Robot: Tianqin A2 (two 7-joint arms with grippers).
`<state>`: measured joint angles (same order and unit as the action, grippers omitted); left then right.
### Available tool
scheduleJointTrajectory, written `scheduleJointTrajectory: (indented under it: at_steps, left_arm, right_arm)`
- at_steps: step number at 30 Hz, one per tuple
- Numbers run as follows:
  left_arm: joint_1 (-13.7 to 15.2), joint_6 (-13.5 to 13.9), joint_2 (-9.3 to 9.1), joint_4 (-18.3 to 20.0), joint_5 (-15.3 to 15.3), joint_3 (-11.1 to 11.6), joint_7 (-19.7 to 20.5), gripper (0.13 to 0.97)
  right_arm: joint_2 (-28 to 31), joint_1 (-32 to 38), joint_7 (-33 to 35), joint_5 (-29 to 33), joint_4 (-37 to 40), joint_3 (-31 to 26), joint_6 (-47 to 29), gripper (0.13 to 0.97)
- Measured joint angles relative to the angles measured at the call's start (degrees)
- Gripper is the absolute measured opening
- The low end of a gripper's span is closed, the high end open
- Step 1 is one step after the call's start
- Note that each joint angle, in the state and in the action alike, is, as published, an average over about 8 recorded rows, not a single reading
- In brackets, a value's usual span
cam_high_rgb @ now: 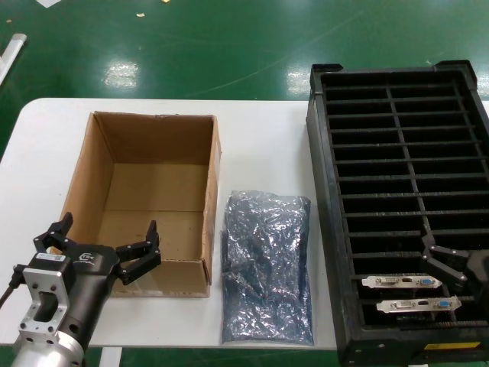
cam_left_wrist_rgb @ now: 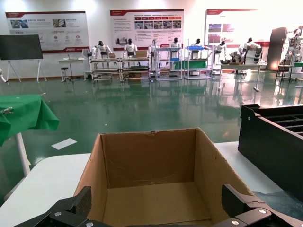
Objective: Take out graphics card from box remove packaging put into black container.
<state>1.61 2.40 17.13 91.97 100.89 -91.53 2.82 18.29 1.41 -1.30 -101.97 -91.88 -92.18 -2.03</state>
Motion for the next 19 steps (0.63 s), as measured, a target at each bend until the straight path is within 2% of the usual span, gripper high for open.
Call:
scheduleJointTrajectory:
  at_steps: [19]
  left_arm:
    - [0.0,0.0,0.0,0.0,0.0,0.0,0.0,0.966]
  right_arm:
    - [0.0,0.0,0.0,0.0,0.0,0.0,0.0,0.966]
